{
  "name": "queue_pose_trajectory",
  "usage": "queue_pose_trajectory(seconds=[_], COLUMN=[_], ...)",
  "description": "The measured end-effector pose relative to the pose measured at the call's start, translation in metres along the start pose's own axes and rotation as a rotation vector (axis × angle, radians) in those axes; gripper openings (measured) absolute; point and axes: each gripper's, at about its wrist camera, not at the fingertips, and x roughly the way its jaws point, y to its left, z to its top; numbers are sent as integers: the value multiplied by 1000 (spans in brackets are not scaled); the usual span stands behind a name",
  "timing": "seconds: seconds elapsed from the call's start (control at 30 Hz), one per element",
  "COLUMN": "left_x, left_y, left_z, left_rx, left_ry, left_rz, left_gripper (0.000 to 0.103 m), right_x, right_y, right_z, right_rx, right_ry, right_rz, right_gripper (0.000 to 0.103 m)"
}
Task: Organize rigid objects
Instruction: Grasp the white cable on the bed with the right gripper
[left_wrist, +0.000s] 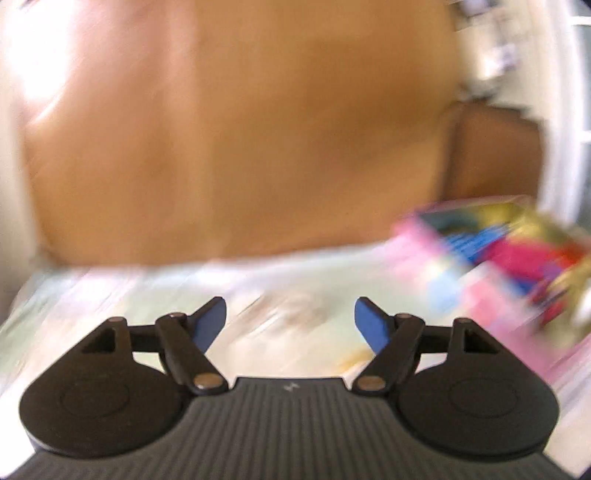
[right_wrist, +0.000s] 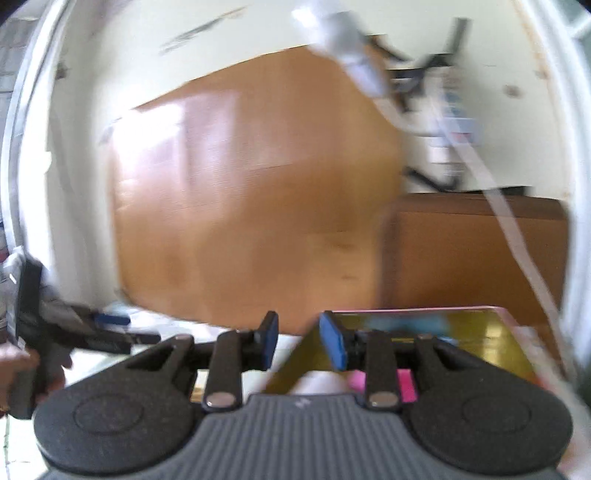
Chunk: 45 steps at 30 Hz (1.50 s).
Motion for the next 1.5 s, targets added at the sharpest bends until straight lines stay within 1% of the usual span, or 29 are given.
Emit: queue_pose_trajectory(seconds=[0.1, 0.17, 0.2, 0.23, 0.27, 0.3, 0.33, 0.37, 0.43, 0.47, 0.53, 0.57, 0.6, 0.67, 0.73, 0.77, 0.8, 0.9, 0.97, 1.03, 1.07, 1.13, 1.2, 1.27, 1.33, 1.4, 1.43, 1.5], left_x=[11, 11, 8, 6, 0, -7, -11, -11, -10, -11, -9, -8, -5, -4, 0, 1, 0, -2, -3, -5, -6, -8, -15, -29, -49, -67, -74, -84], left_y=[53, 74, 83, 90, 99, 107, 111, 113, 114, 114, 116, 116, 117, 120, 124, 127, 128, 133, 135, 137, 136, 131, 119, 103, 82, 56, 43, 15], left_z=[-42, -63, -72, -79, -83, -84, -87, -88, -86, -87, -86, -88, -88, -89, -90, -90, -91, -92, -93, -94, -94, -93, -92, -91, -93, -93, -93, -92], left_rx=[-92, -142, -166, -195, -247, -290, -315, -336, -360, -367, -382, -392, -407, -439, -468, -483, -497, -531, -549, -555, -551, -526, -490, -436, -357, -231, -161, -44], left_ry=[95, 114, 116, 116, 111, 70, 47, 42, 29, 22, 8, 2, -2, -7, -10, -9, -12, -22, -31, -47, -53, -44, -32, -36, -62, -74, -74, -75], left_rz=[91, 123, 129, 125, 96, 75, 78, 74, 55, 49, 26, 19, 15, 7, -5, -12, -18, -35, -50, -79, -105, -193, -272, -346, -437, -520, -553, -612], left_gripper=[77, 77, 78, 77, 77, 78, 78, 78, 78, 78, 78, 78, 78, 78, 78, 78, 78, 79, 79, 82, 82, 82, 82, 82, 82, 83, 83, 83], right_x=[34, 68, 90, 109, 133, 151, 167, 189, 222, 239, 264, 273, 282, 299, 309, 309, 304, 284, 265, 240, 224, 191, 156, 124, 86, 50, 36, 12], right_y=[44, 74, 87, 101, 113, 122, 129, 133, 137, 139, 140, 141, 139, 144, 150, 154, 160, 179, 192, 204, 208, 210, 193, 175, 149, 123, 111, 91], right_z=[-1, -5, -10, -15, -21, -26, -30, -32, -33, -32, -30, -31, -32, -38, -46, -49, -50, -53, -56, -62, -67, -73, -82, -89, -93, -95, -95, -97], right_rx=[-3, -1, 7, 18, 33, 50, 78, 127, 193, 210, 272, 308, 328, 324, 311, 297, 274, 211, 181, 151, 135, 122, 138, 146, 178, 189, 182, 160], right_ry=[68, 127, 169, 213, 257, 289, 321, 356, 400, 422, 457, 469, 484, 538, 589, 591, 579, 568, 584, 598, 601, 605, 611, 600, 584, 561, 552, 543], right_rz=[98, 137, 150, 165, 170, 168, 165, 161, 147, 140, 117, 113, 110, 84, 93, 105, 112, 157, 212, 262, 287, 332, 359, 354, 354, 330, 308, 224], right_gripper=[28, 28, 31, 32, 33, 33, 33, 33, 40, 50, 52, 56, 56, 54, 42, 38, 30, 29, 28, 28, 28, 28, 28, 28, 28, 28, 28, 30])
